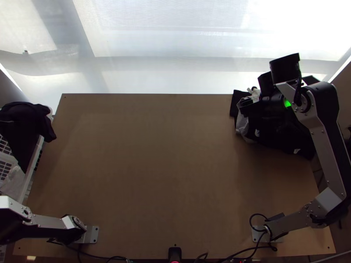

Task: Fold the t-shirt

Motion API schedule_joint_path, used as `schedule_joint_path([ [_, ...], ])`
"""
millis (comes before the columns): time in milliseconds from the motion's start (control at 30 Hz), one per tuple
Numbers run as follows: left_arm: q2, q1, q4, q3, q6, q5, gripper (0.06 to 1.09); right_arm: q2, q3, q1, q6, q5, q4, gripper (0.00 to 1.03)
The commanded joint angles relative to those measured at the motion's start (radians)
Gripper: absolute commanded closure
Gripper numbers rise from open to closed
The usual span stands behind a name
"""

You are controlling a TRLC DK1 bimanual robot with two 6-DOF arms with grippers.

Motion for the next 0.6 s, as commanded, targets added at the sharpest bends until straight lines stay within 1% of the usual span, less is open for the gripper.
schedule_joint_path([
  [0,-0.275,-0.284,0.002,-0.167,-0.05,0.007,1.05,-0.065,-0.065,-0.025,0.001,-0.001,0.0,0.05],
  [133,-0.368,-0.537,0.009,-0.251,-0.094,0.004,1.05,-0.115,-0.136,-0.04,0.001,-0.001,0.0,0.05],
  [300,-0.398,-0.828,0.026,-0.318,-0.218,-0.005,1.05,-0.195,-0.239,-0.085,0.002,-0.003,0.0,0.05],
  [367,-0.396,-0.939,0.074,-0.351,-0.269,-0.018,1.05,-0.227,-0.28,-0.109,0.002,-0.003,0.0,0.05],
  [433,-0.384,-1.037,0.16,-0.387,-0.332,-0.042,1.05,-0.264,-0.314,-0.134,0.002,-0.003,0.0,0.05],
  [567,-0.281,-1.251,0.282,-0.397,-0.429,-0.105,1.05,-0.338,-0.375,-0.2,0.002,-0.004,-0.003,0.05],
])
